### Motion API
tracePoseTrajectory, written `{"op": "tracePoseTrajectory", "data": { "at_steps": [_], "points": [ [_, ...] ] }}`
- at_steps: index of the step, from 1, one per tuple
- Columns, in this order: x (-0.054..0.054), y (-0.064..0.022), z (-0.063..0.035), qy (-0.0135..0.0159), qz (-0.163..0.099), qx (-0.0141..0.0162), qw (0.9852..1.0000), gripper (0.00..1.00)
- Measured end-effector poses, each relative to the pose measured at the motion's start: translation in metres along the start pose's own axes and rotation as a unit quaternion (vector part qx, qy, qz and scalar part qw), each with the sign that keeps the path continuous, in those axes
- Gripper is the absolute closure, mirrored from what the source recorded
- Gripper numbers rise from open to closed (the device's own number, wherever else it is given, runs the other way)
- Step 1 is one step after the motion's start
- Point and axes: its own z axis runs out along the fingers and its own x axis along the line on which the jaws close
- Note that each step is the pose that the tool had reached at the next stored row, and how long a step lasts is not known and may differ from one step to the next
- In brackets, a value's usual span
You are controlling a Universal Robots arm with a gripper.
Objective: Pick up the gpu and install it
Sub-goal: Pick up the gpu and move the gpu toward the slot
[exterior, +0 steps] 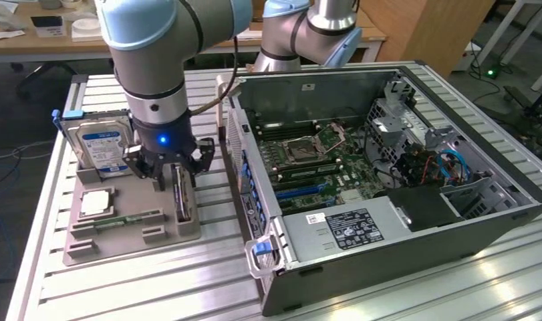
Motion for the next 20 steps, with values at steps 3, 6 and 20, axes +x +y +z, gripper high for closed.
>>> {"op": "tracePoseTrajectory", "data": {
  "at_steps": [3,6,20],
  "points": [
    [0.0,-0.0002,0.0054,-0.0001,0.003,0.0001,1.0,0.41],
    [0.0,-0.0004,0.0108,-0.0001,0.004,0.0001,1.0,0.41],
    [0.0,-0.0007,0.0196,0.0005,-0.014,-0.0002,0.9999,0.41]
  ]
}}
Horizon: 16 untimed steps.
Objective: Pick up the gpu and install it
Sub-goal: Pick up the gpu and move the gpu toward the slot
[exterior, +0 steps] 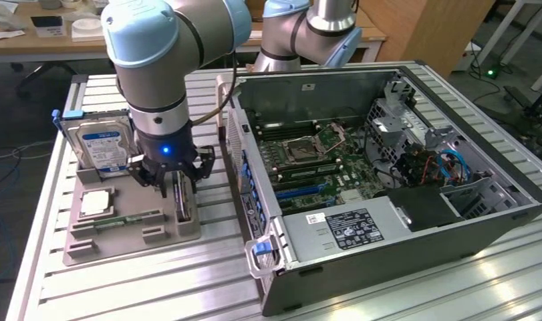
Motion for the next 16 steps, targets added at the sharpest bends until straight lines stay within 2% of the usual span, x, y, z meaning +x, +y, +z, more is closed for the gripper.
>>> {"op": "tracePoseTrajectory", "data": {
  "at_steps": [3,4,5,6,12,13,14,15,16],
  "points": [
    [0.0,0.0,0.0,0.0,0.0,0.0,1.0,0.42],
    [0.0,0.0,0.0,0.0,0.0,0.0,1.0,0.49],
    [0.0,0.0,0.0,0.0,0.0,0.0,1.0,0.49],
    [0.0,0.0,0.0,0.0,0.0,0.0,1.0,0.56],
    [0.0,0.0,0.0,0.0,0.0,0.0002,1.0,0.57],
    [-0.0001,0.0,0.0,-0.0001,0.0,0.0003,1.0,0.64],
    [0.0,0.0,0.0,0.0,0.0,0.0002,1.0,0.64],
    [0.0,0.0,0.0,0.0,0.0,0.0002,1.0,0.7],
    [0.0,0.0,0.0,0.0,0.0,0.0002,1.0,0.7]
  ]
}}
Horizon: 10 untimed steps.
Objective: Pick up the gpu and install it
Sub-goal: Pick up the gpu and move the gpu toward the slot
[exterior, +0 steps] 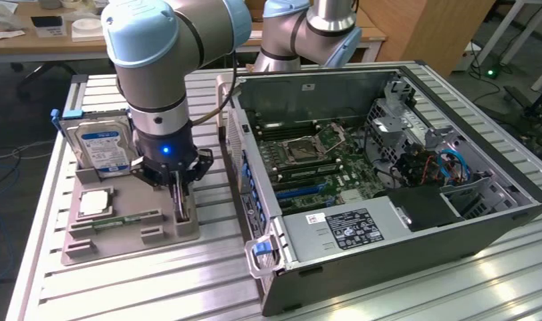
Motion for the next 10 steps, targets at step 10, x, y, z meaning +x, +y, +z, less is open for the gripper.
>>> {"op": "tracePoseTrajectory", "data": {
  "at_steps": [10],
  "points": [
    [-0.0003,0.0001,0.0003,-0.0002,0.0,-0.0001,1.0,0.7]
  ]
}}
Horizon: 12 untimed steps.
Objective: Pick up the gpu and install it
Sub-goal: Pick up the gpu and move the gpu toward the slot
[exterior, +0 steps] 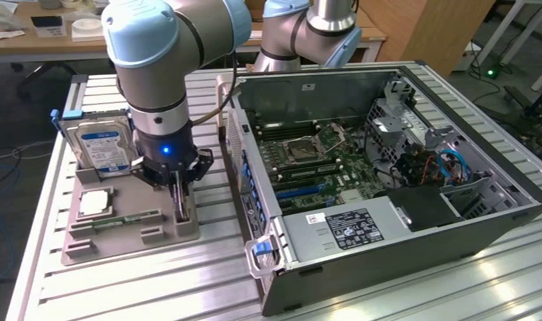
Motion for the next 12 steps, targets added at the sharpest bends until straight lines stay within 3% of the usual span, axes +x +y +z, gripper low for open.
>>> {"op": "tracePoseTrajectory", "data": {
  "at_steps": [12],
  "points": [
    [-0.003,0.0,-0.0001,0.0002,0.0,0.0002,1.0,0.71]
  ]
}}
